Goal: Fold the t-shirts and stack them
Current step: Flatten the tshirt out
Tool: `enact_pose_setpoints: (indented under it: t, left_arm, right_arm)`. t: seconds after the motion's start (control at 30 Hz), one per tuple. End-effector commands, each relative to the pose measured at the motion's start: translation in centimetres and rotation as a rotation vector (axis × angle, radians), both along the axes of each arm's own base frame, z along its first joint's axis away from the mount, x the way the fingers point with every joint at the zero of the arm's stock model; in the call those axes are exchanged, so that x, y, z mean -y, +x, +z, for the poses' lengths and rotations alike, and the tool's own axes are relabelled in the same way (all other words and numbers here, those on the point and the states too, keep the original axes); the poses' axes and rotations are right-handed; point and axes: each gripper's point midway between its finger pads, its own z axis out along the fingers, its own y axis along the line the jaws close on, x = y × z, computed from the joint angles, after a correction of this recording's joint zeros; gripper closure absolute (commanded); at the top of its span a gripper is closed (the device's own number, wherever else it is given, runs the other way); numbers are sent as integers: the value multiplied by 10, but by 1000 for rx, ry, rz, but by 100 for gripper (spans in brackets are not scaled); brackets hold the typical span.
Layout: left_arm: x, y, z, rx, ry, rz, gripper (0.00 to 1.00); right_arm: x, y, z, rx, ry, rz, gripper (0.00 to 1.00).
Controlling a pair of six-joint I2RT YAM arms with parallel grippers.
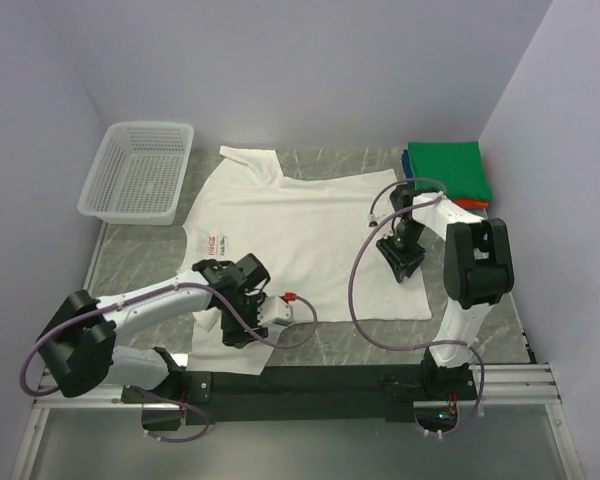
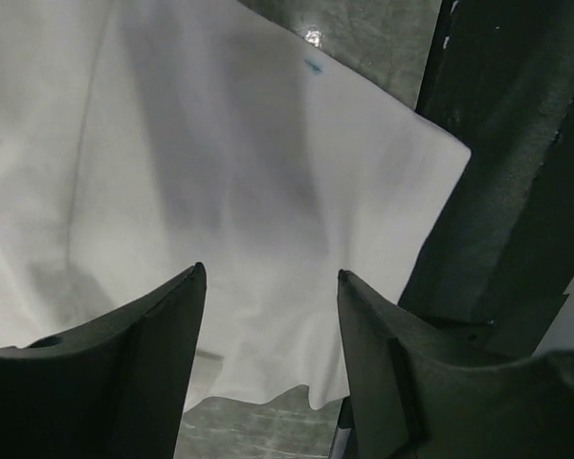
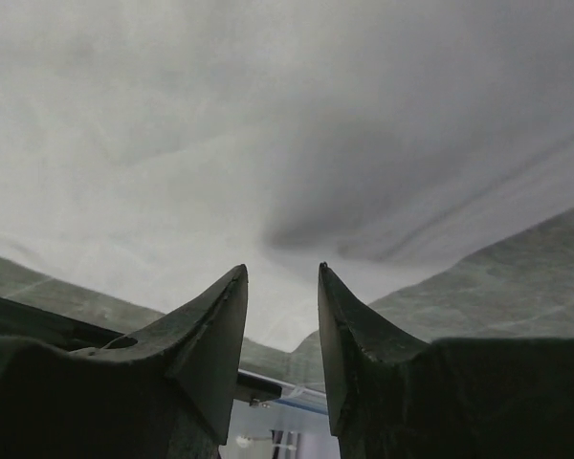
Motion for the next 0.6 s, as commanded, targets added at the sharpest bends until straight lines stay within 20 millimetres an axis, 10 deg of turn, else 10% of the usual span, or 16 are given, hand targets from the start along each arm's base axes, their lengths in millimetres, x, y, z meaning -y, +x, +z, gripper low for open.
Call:
enact_pose_setpoints:
  t: [0.0,0.23,0.33,0.43,0.57]
  left_arm:
    - [9,1,-14,35,37,-4,38]
    - [14,-17,-48,17,139,-47,44]
    - [17,-25,-55,0,148,-78,67]
    - [29,-38,-44,-60,108,-122,99]
    - [63,-58,-11,-170,12,-188,99]
  right_arm:
    - [8,4,-15,2,-49,17,58]
    - [17,4,-24,-14,-92,31,59]
    - [20,6,-23,-11,-102,32,60]
    - [24,10,-23,-12,-111,33,60]
    - [24,12,-22,-15,-110,42,60]
